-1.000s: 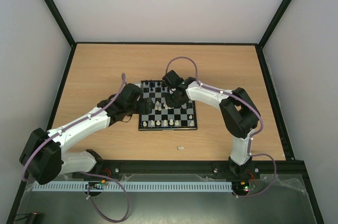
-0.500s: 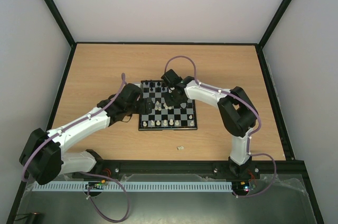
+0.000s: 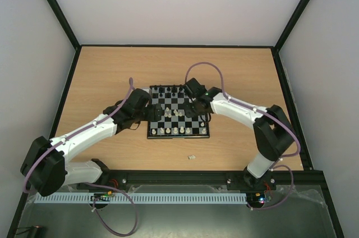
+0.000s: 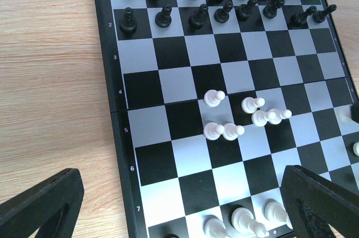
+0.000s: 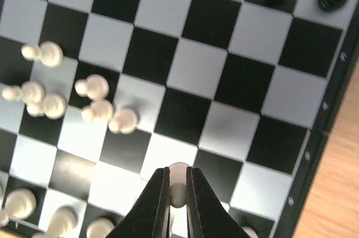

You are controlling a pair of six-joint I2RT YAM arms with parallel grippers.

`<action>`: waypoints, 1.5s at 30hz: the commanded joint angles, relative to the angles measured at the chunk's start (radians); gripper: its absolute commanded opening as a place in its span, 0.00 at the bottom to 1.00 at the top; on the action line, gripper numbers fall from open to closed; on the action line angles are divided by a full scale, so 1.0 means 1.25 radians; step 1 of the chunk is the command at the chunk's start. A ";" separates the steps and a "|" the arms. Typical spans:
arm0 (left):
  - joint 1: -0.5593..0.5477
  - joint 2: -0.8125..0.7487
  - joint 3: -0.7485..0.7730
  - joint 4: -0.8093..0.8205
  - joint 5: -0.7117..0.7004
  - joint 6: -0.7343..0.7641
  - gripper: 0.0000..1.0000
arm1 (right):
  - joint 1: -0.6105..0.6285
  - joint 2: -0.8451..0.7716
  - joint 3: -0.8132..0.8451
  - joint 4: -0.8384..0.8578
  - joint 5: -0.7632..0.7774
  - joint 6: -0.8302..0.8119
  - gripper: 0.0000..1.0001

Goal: Set up the chess pieces on the board
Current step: Pick up the chess piece from the chessboard, then place the chess piece on the chessboard.

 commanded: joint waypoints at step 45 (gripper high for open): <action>-0.004 -0.038 0.017 -0.022 -0.033 -0.009 1.00 | 0.041 0.037 0.037 -0.032 -0.030 0.012 0.28</action>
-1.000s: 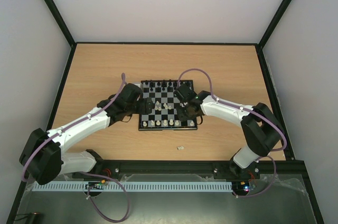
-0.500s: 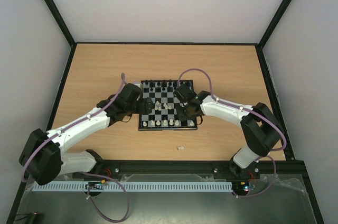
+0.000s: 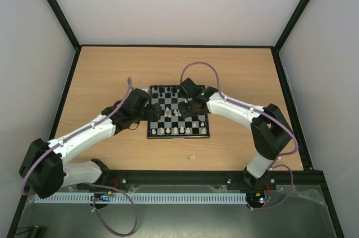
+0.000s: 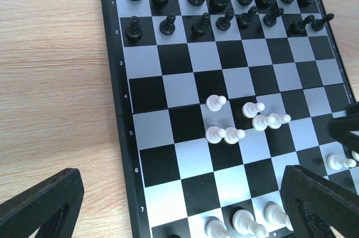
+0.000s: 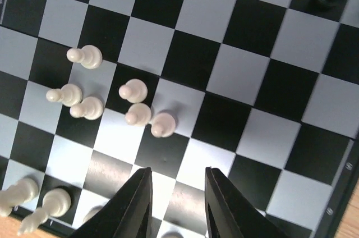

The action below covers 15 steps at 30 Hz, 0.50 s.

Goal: Set up the chess pieces on the board
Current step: Place the chess piece on the chessboard, then pick up the chess piece from the chessboard.

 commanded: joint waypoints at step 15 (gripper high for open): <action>-0.002 -0.044 0.005 -0.022 -0.027 -0.006 1.00 | 0.022 0.170 0.115 -0.022 0.001 -0.026 0.26</action>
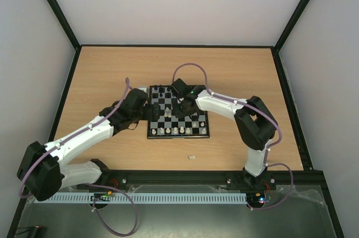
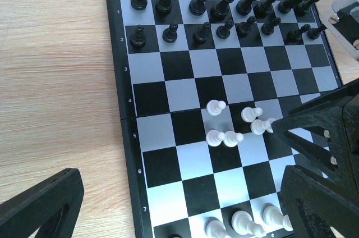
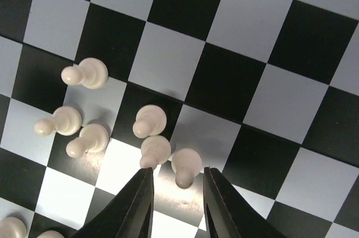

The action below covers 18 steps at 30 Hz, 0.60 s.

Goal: Set up the chess pieces on the board
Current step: Pick up the chess piece from the chessboard.

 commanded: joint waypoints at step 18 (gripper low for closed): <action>0.003 -0.021 0.002 -0.012 -0.006 0.000 0.99 | 0.008 0.001 0.026 -0.047 0.031 -0.013 0.06</action>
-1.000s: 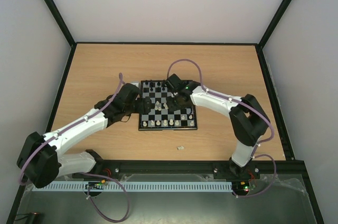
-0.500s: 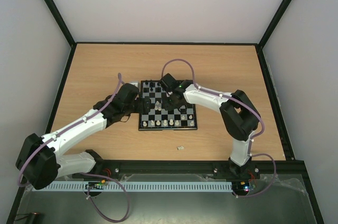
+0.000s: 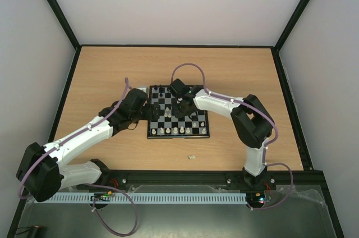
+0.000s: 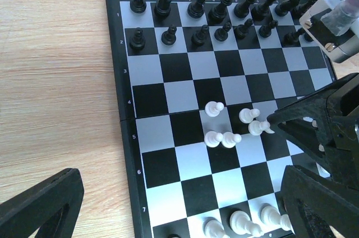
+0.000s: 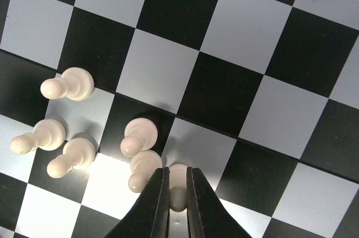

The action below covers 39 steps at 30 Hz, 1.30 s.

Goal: Set up the chess pieces on the board
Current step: Pick up the chess piece from the chessboard, then place the chess piece on the chessboard.

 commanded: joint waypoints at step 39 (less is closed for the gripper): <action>0.001 -0.007 0.004 -0.005 0.002 -0.004 0.99 | 0.032 -0.172 -0.199 -0.020 0.015 0.035 0.16</action>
